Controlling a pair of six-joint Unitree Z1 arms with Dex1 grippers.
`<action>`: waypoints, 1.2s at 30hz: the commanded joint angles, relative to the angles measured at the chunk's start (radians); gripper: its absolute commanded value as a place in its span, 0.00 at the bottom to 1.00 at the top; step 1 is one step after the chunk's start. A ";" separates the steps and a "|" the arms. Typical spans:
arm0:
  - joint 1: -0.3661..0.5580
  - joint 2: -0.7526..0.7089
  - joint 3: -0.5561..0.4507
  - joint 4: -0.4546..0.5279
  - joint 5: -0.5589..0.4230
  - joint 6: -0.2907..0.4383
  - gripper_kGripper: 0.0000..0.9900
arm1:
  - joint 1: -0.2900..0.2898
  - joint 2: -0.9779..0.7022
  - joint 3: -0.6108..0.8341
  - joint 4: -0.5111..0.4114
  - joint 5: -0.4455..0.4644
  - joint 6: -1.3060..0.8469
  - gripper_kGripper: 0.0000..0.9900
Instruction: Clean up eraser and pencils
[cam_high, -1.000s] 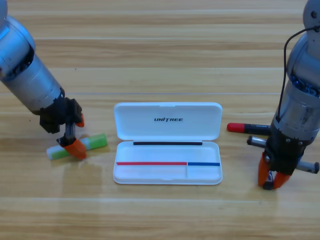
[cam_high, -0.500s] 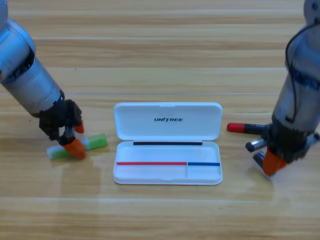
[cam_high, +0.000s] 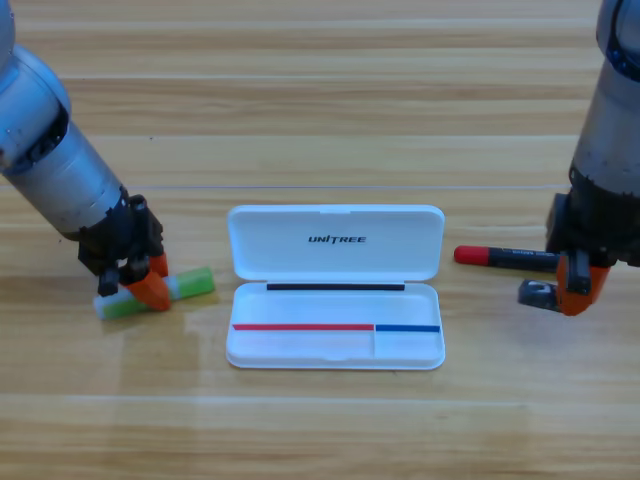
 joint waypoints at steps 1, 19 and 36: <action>-0.016 0.042 0.015 -0.011 0.012 0.023 0.24 | 0.076 0.017 -0.061 0.029 0.062 -0.106 0.00; -0.016 -0.116 -0.103 0.208 0.012 0.086 0.00 | 0.172 0.231 -0.302 0.070 0.039 -0.137 0.00; -0.013 -0.324 -0.264 0.497 -0.008 0.118 0.00 | 0.184 0.318 -0.336 0.081 0.005 -0.138 0.00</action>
